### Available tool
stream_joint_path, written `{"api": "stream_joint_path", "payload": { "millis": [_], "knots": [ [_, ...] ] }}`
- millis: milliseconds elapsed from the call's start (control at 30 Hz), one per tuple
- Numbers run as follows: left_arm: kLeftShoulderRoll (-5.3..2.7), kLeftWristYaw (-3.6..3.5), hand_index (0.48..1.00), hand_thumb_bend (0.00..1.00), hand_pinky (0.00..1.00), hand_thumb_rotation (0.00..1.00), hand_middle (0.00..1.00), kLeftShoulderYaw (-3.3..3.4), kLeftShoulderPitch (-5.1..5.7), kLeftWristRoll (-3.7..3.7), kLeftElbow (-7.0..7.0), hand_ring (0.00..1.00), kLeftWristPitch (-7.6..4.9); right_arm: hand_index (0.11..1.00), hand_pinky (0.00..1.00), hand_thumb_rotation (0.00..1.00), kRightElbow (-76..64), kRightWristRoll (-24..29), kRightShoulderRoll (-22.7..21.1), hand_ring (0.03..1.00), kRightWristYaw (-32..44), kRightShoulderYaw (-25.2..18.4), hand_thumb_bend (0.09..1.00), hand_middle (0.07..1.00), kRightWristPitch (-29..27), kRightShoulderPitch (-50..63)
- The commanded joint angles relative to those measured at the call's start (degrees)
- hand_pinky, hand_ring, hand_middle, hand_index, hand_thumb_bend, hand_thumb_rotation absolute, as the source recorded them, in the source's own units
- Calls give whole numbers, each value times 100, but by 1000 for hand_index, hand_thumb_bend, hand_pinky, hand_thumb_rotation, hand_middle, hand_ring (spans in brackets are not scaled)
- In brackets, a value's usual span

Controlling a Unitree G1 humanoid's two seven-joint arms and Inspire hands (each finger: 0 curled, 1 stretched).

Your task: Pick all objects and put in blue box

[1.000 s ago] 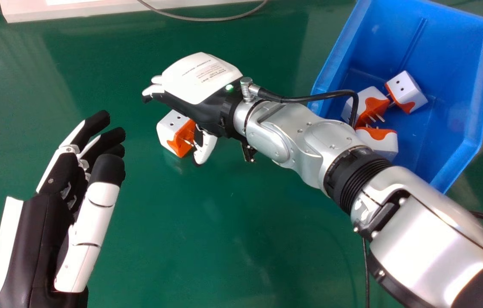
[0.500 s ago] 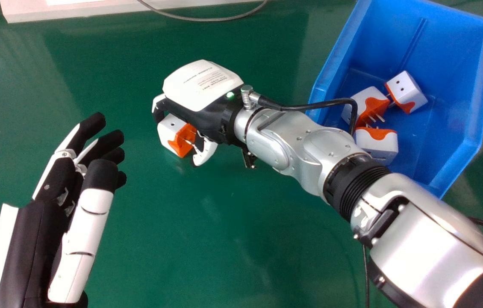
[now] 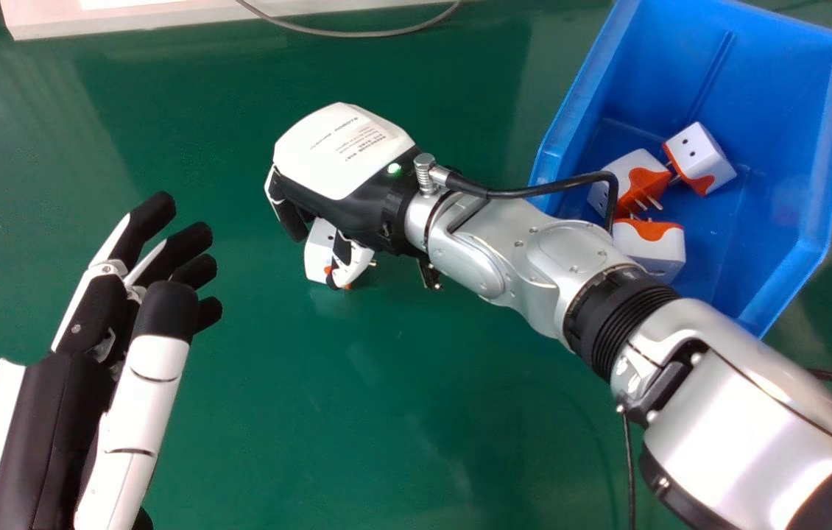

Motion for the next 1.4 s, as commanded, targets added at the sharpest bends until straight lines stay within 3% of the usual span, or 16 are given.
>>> {"api": "stream_joint_path", "payload": {
  "millis": [0, 433, 700, 833, 1000, 1067, 1267, 1367],
  "knots": [
    [35, -13, 901, 760, 827, 816, 874, -17, 63, -45, -208, 869, -153, 464, 447, 0, -101, 68, -10, 529, -152, -59, 488, 534, -16, -49],
    [42, -20, 902, 763, 827, 815, 875, 4, 60, -38, -262, 870, -110, 443, 418, 0, -130, 23, -66, 486, -246, -27, 498, 493, 41, -9],
    [59, -9, 901, 763, 826, 814, 875, 59, -60, -32, -210, 869, -47, 449, 415, 0, -87, 68, -44, 472, -166, -62, 500, 485, 112, -31],
    [70, 8, 901, 764, 825, 814, 874, 78, -156, -21, -161, 869, -5, 440, 410, 0, -37, 96, -41, 474, -80, -84, 500, 486, 127, -51],
    [94, 45, 900, 764, 824, 814, 874, 108, -365, 10, -95, 868, 134, 441, 410, 0, 22, 351, -17, 479, 299, -314, 501, 490, 206, -143],
    [107, 57, 899, 764, 822, 815, 873, 131, -443, 14, -52, 867, 172, 556, 448, 0, 42, 473, 16, 577, 441, -426, 535, 611, 256, -147],
    [132, 78, 899, 765, 821, 815, 873, 223, -711, -2, 118, 867, 274, 642, 502, 0, -8, 745, -9, 662, 578, -673, 612, 705, 186, -103],
    [128, 81, 899, 768, 820, 815, 872, 242, -791, 15, 167, 867, 308, 714, 566, 15, -22, 768, -37, 742, 509, -706, 674, 775, 162, -98]
  ]
}}
